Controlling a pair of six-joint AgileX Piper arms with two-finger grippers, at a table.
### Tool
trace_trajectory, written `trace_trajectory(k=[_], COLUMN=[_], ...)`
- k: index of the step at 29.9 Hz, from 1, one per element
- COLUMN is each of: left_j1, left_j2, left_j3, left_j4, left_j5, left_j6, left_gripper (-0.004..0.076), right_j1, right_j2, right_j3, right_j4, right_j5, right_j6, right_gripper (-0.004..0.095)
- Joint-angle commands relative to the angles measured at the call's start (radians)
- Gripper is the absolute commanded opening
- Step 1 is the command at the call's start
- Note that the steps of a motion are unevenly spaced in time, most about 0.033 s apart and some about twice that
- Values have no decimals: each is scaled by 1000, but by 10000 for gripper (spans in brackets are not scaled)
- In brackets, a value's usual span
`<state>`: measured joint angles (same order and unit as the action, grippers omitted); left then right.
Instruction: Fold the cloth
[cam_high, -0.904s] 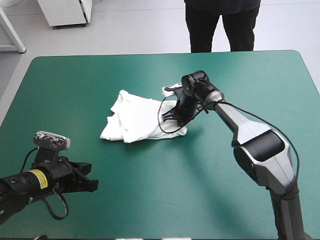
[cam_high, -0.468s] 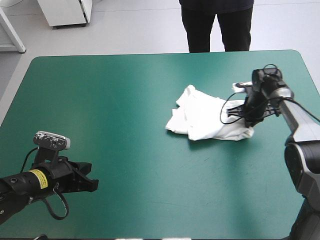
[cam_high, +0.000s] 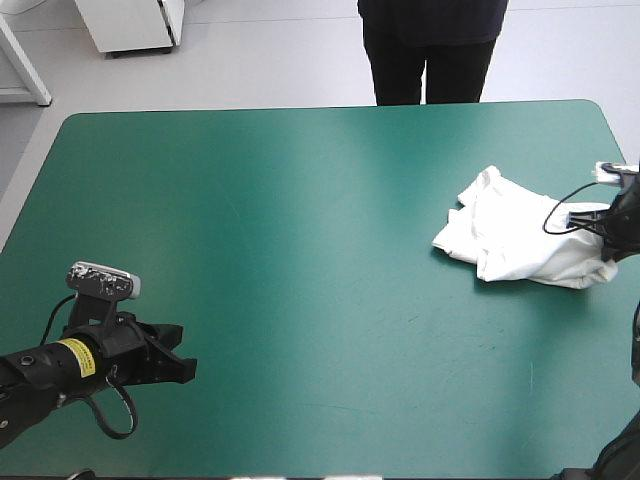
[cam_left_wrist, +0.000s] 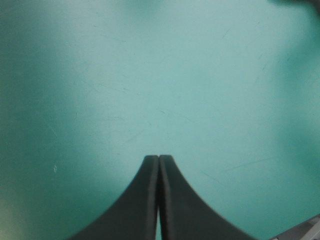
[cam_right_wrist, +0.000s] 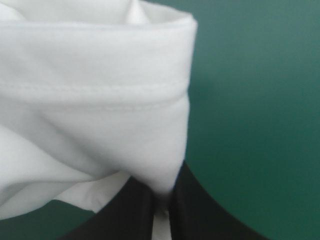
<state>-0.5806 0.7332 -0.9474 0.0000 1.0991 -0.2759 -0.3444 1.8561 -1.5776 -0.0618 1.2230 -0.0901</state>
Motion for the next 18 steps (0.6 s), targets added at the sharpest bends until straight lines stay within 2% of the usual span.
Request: trace_trajectory(k=[1,5,7,10,11,14,15,18], left_j1=[-2,-2,-2,-2,-2,-2,-2,-2], left_j2=[2,2,2,2,2,2,2,2], left_j3=[-23,-23,-23,-23,-23,-23,-23,-23], left_j4=[-12,-12,-12,-12,-12,-12,-12,-12], left_j5=[-58,-58,-58,-58,-56,-54,-54,-54], left_j6=[-1,-1,-1,-1,-1,-1,-1,-1], left_gripper=[-22,-22,-22,-22,-22,-22,-22,-22], right_j1=[-63,-116,-126,-133,-133,-133,-133,-135], right_j2=[-59,-59,-59,-59,-59,-64,-71,-107], right_j3=[-21,-21,-21,-21,-21,-21,-21,-21], right_j4=[-3,37,43,56,67,81,84,86], right_j5=[26,26,26,26,26,26,26,26], right_j6=[-28,-18,-13,-13,-13,13,17,20], right_gripper=[-17,-10,39,227,339,549,569,538])
